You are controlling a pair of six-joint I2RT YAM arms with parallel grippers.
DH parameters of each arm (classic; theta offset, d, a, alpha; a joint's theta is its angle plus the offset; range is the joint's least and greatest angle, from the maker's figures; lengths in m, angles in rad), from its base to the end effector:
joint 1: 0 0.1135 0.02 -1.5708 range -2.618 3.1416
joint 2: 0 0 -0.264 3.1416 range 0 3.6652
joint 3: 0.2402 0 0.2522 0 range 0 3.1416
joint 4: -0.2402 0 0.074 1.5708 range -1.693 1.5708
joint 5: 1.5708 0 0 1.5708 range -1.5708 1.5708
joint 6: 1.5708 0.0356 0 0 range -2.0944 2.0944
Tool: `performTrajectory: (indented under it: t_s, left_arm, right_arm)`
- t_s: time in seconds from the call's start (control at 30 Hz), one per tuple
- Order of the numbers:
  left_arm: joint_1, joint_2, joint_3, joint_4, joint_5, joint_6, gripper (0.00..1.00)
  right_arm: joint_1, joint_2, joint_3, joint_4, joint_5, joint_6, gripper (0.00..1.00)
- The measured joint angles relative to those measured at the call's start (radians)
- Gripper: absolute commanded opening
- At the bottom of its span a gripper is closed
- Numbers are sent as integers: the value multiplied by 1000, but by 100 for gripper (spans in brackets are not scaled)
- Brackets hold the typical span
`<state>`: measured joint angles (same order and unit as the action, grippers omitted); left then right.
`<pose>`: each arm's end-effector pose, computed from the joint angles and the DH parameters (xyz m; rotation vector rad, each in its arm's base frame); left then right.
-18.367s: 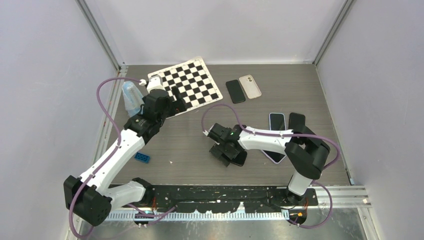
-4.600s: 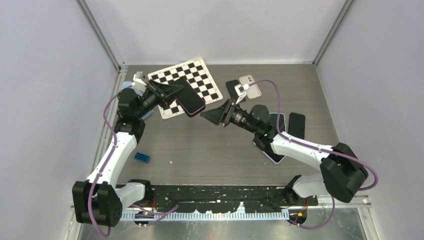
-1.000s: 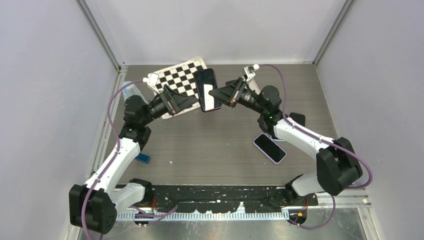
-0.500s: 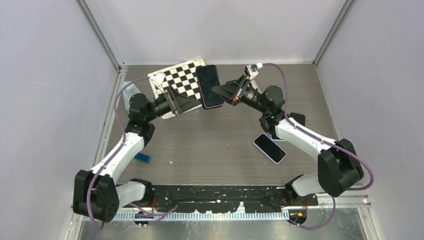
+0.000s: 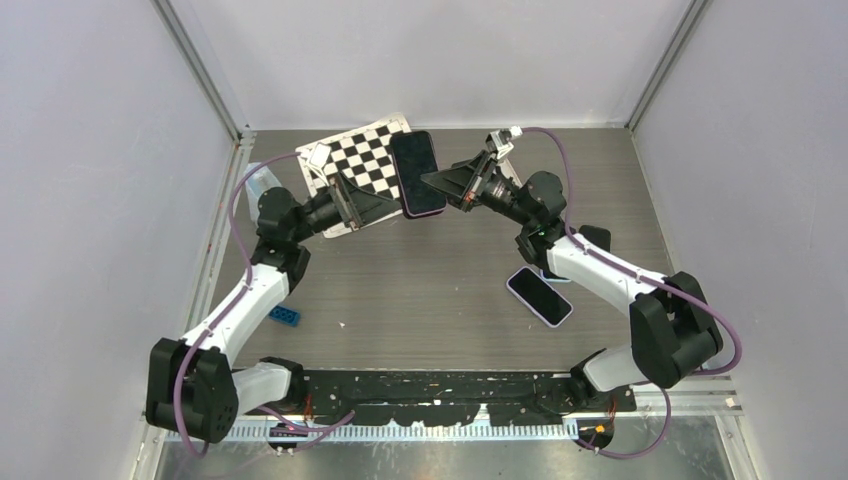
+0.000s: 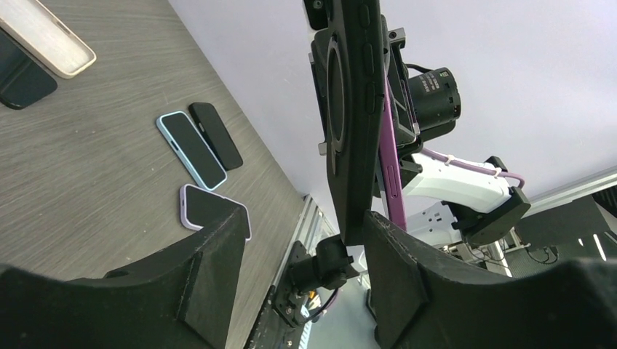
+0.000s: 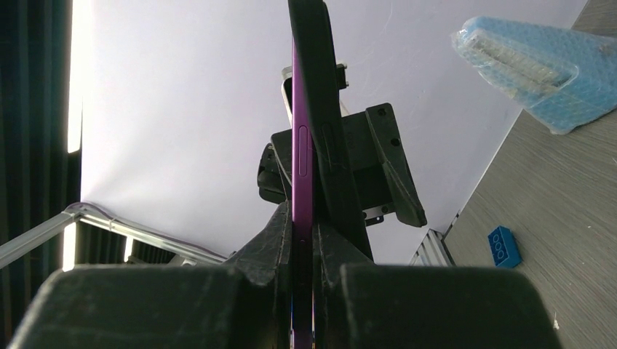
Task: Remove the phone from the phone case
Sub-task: Remove the phone case from the phone.
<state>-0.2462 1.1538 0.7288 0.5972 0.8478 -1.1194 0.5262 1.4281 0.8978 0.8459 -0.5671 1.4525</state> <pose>0.2428 -0.0885 0.3253 0.0952 1.7023 -1.6530 0.2697 0.1788 0.3350 0.1315 1.6158 1.9737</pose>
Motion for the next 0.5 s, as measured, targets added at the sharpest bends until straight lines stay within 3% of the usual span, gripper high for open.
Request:
performTrajectory:
  t_s: [0.5]
  left_arm:
    - [-16,75,2,100,11,-60,69]
  right_arm:
    - [-13,17,0,13,-3,2,1]
